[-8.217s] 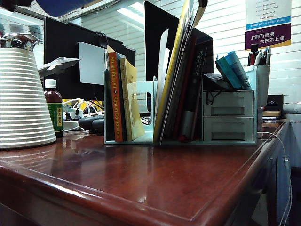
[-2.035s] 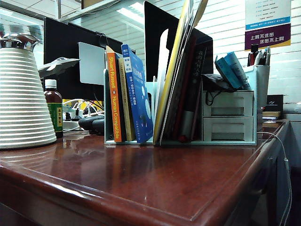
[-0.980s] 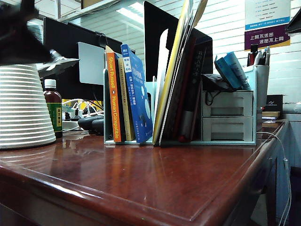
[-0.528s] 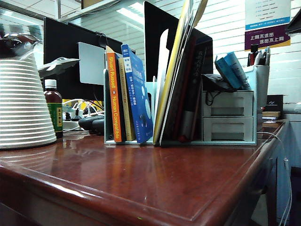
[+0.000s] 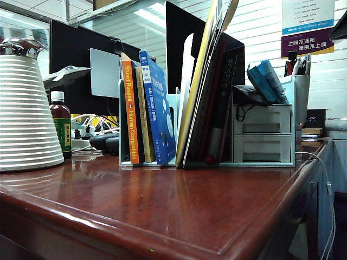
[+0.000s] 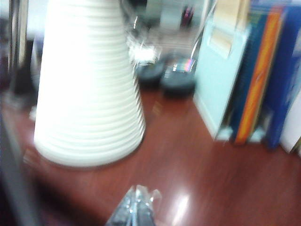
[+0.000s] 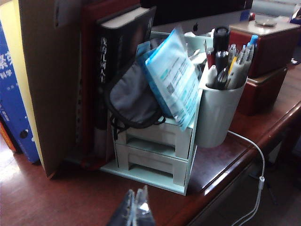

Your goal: Pick up the blue book and put it on the bookshelf.

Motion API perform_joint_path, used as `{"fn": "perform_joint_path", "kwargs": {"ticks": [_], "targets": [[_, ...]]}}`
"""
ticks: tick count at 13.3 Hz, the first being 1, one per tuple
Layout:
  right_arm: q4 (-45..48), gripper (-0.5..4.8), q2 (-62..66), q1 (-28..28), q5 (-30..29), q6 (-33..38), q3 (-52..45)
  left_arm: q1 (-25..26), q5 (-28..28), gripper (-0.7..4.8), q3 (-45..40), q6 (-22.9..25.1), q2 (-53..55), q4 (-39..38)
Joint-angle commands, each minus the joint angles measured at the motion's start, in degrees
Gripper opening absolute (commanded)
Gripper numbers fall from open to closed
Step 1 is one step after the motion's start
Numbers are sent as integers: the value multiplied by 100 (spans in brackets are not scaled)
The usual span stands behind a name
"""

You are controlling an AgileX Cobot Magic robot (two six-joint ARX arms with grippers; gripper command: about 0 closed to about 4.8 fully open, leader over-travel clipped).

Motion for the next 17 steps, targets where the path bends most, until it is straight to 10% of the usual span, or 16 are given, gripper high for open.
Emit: {"fn": "perform_joint_path", "kwargs": {"ticks": [1,4,11,17], "targets": [[59,-7,-11,7,4,26,26,13,-68,-6,-4,297,4,-306],[57,-7,-13,7,4,26,26,-380,-988,10,-4,387,4,-323],[55,-7,-203,-57,70,22,-105,-376,-1010,26,-4,380,4,-293],[-195,-7,-3871,-1213,319,-129,-2507,-376,-1010,26,-4,380,4,-291]]}}
